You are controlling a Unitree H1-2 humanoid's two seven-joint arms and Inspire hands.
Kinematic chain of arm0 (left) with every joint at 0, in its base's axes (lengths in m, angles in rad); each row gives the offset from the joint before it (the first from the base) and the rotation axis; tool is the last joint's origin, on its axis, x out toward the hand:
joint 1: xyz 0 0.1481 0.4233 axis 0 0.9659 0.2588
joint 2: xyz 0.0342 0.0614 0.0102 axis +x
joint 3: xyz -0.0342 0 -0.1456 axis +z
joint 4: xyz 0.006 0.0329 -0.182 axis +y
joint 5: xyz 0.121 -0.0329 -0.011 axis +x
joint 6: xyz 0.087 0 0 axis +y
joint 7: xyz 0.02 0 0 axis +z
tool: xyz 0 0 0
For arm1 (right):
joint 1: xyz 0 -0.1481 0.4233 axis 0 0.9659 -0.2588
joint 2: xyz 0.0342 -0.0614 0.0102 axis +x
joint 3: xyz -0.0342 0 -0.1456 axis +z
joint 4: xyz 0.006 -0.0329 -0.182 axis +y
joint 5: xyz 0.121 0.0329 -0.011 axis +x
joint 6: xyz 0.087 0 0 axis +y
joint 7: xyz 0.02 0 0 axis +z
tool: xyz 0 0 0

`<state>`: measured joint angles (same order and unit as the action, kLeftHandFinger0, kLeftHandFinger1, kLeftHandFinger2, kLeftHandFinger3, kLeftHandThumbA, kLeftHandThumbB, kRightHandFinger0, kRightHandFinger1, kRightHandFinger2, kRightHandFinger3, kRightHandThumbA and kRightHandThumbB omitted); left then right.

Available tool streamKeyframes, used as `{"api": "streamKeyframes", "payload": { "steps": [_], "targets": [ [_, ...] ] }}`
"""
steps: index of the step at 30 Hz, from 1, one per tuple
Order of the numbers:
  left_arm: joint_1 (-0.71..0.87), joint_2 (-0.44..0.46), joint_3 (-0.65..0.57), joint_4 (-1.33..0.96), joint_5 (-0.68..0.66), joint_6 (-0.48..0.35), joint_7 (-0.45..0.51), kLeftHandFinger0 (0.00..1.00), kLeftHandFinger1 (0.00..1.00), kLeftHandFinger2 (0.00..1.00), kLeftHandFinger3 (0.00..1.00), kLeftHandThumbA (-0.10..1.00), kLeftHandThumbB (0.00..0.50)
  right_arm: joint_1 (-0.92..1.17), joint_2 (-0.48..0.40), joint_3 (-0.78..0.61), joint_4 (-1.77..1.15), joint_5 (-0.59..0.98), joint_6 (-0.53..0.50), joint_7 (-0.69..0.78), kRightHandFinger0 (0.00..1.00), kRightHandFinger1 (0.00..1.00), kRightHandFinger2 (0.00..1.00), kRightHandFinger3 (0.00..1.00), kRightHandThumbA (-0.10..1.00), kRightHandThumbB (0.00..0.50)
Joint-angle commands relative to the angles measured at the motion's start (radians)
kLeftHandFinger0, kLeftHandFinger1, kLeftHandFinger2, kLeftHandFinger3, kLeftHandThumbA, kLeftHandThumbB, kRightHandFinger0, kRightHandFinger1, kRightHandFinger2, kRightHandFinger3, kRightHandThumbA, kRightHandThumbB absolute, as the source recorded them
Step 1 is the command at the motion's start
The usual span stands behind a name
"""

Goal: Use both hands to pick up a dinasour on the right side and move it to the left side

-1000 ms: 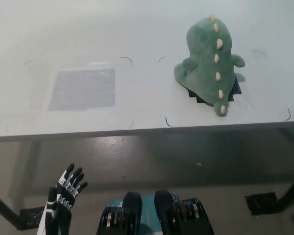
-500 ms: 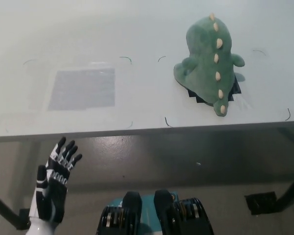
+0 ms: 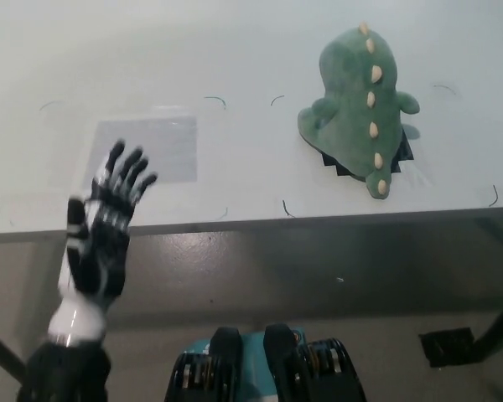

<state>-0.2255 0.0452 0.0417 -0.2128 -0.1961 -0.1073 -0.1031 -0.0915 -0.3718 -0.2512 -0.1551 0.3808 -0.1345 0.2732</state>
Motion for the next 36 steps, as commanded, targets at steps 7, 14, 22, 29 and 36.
{"api": "streamKeyframes", "payload": {
  "steps": [7,14,22,29,36],
  "targets": [
    [-0.342,-0.006,-0.003,0.155,0.063,0.069,0.047,1.0,1.0,1.0,1.0,1.0,0.474,-0.201,-0.048,-0.003,-0.011,-0.019,0.085,-0.034,1.0,1.0,1.0,1.0,1.0,0.225],
    [-0.508,-0.012,-0.01,0.279,0.088,0.061,0.055,1.0,1.0,1.0,1.0,1.0,0.36,-0.328,-0.074,0.008,0.03,-0.037,0.163,-0.044,1.0,1.0,1.0,1.0,1.0,0.176],
    [-0.712,-0.023,-0.018,0.551,0.102,0.002,0.06,1.0,1.0,1.0,1.0,1.0,0.374,-0.523,-0.093,0.035,0.203,-0.051,0.196,-0.01,1.0,1.0,1.0,1.0,1.0,0.084],
    [-0.861,-0.042,-0.002,0.74,0.1,-0.005,0.079,1.0,1.0,1.0,1.0,1.0,0.41,-0.694,-0.107,0.078,0.499,-0.094,0.116,0.023,1.0,1.0,1.0,1.0,1.0,0.205],
    [-0.996,-0.077,0.002,0.993,0.118,-0.03,0.112,1.0,1.0,1.0,1.0,1.0,0.363,-0.808,-0.09,0.111,0.664,-0.1,0.169,0.032,1.0,1.0,1.0,1.0,1.0,0.332]
  ]
}}
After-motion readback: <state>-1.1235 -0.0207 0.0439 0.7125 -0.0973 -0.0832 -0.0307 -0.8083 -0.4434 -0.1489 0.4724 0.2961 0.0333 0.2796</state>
